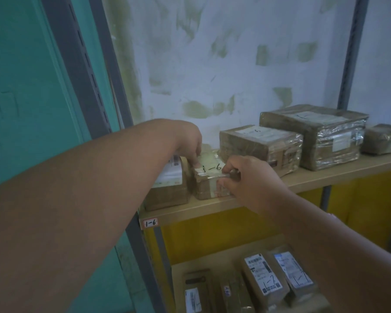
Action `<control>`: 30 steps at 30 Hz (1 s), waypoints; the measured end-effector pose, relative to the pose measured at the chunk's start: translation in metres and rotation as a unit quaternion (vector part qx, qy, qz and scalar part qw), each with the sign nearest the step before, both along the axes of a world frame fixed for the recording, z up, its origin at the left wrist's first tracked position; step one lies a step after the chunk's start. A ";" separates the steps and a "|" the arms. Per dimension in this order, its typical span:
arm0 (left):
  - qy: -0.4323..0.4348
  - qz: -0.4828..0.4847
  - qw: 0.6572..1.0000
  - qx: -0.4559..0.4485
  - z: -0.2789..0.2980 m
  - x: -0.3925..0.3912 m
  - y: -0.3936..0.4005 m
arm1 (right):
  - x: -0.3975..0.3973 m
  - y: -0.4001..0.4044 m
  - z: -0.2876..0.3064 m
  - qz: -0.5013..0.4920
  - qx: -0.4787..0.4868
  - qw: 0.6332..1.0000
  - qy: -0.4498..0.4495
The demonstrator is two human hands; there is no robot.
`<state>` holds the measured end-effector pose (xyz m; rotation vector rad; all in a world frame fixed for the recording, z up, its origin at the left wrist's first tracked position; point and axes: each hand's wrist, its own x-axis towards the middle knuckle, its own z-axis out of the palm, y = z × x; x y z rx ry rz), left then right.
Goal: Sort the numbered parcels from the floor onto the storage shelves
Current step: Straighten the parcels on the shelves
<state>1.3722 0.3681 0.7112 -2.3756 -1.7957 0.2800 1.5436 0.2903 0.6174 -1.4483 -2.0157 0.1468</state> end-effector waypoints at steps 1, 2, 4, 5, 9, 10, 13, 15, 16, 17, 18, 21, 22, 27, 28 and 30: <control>-0.009 0.000 1.000 -0.001 -0.001 -0.001 0.001 | 0.000 0.000 -0.001 -0.001 0.000 1.000 0.000; -0.016 0.002 1.000 -0.003 -0.002 -0.002 0.003 | 0.000 0.001 -0.001 0.000 0.001 1.000 0.000; -0.022 0.008 1.000 -0.006 -0.002 -0.004 0.005 | 0.000 0.002 -0.001 0.000 0.002 1.000 0.006; -0.025 0.011 1.000 -0.005 -0.001 -0.005 0.005 | 0.000 0.003 -0.001 0.000 0.003 1.000 0.010; -0.029 0.015 0.999 0.001 0.001 -0.006 0.004 | -0.001 0.000 -0.001 0.005 -0.003 1.000 0.000; -0.028 0.015 0.999 -0.002 0.002 -0.005 0.004 | 0.002 -0.001 0.000 0.007 0.003 1.000 -0.006; -0.031 -0.001 0.999 -0.016 0.005 -0.001 0.008 | 0.022 -0.007 0.012 -0.006 0.053 0.999 -0.003; -0.043 -0.019 0.999 -0.002 0.010 0.006 0.011 | 0.046 -0.007 0.023 -0.033 0.091 0.995 0.019; -0.056 -0.030 0.998 0.012 0.011 0.012 0.013 | 0.059 -0.006 0.028 -0.049 0.100 0.993 0.032; -0.073 -0.040 0.996 0.024 0.013 0.018 0.016 | 0.072 -0.003 0.033 -0.062 0.101 0.992 0.042; -0.090 -0.047 0.994 0.031 0.014 0.025 0.019 | 0.084 0.000 0.036 -0.072 0.096 0.992 0.049; -0.094 -0.055 0.994 0.030 0.016 0.046 0.030 | 0.112 0.012 0.043 -0.087 0.083 0.992 0.043; -0.086 -0.051 0.995 0.026 0.017 0.052 0.035 | 0.119 0.017 0.045 -0.087 0.077 0.993 0.034; -0.048 -0.009 0.999 -0.018 0.020 0.067 0.055 | 0.137 0.045 0.043 -0.090 0.002 0.994 -0.061; -0.049 -0.009 0.999 -0.023 0.021 0.068 0.058 | 0.138 0.050 0.041 -0.082 -0.007 0.995 -0.063; -0.067 -0.016 0.997 -0.031 0.020 0.067 0.063 | 0.140 0.056 0.037 -0.069 -0.006 0.997 -0.041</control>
